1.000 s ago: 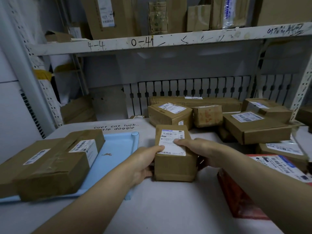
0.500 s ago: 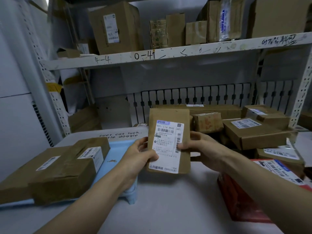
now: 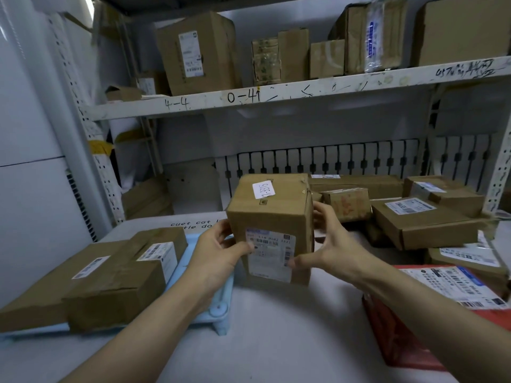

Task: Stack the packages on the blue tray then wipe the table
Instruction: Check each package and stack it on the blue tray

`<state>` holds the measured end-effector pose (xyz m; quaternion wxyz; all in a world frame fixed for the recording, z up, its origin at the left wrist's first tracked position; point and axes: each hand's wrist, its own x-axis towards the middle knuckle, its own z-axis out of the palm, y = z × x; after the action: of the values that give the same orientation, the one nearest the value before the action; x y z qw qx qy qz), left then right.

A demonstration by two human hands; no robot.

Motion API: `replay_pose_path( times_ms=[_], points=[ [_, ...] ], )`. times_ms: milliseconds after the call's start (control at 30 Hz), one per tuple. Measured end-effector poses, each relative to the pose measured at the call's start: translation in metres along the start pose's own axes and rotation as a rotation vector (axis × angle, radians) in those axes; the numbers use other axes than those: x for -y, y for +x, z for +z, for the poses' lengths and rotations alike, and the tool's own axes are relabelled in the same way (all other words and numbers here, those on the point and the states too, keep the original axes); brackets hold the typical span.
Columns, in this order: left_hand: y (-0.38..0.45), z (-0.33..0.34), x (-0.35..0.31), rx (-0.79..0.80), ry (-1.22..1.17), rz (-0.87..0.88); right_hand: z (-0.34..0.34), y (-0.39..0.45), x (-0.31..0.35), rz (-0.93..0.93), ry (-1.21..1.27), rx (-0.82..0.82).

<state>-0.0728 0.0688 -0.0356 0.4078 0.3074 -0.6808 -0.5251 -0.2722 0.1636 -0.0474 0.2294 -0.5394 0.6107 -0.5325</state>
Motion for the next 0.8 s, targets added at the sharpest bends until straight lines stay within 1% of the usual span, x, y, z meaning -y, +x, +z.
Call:
replay_pose_path(
  times_ms=[100,333,467,667,800],
  points=[
    [-0.001,-0.001,0.002,-0.004,0.014,0.038,0.000,0.000,0.000,-0.068,-0.058,0.006],
    [-0.001,-0.006,0.008,-0.012,0.037,0.046,0.007,0.000,0.001,-0.114,-0.068,-0.002],
    [0.000,-0.007,0.008,-0.033,0.011,0.035,0.012,0.003,-0.002,-0.117,-0.086,-0.044],
    [0.000,0.002,0.014,-0.024,-0.014,0.011,0.023,0.004,-0.005,-0.117,-0.218,-0.176],
    [-0.002,0.010,0.013,-0.051,-0.047,0.034,0.028,-0.002,0.009,-0.111,-0.348,-0.220]
  ],
)
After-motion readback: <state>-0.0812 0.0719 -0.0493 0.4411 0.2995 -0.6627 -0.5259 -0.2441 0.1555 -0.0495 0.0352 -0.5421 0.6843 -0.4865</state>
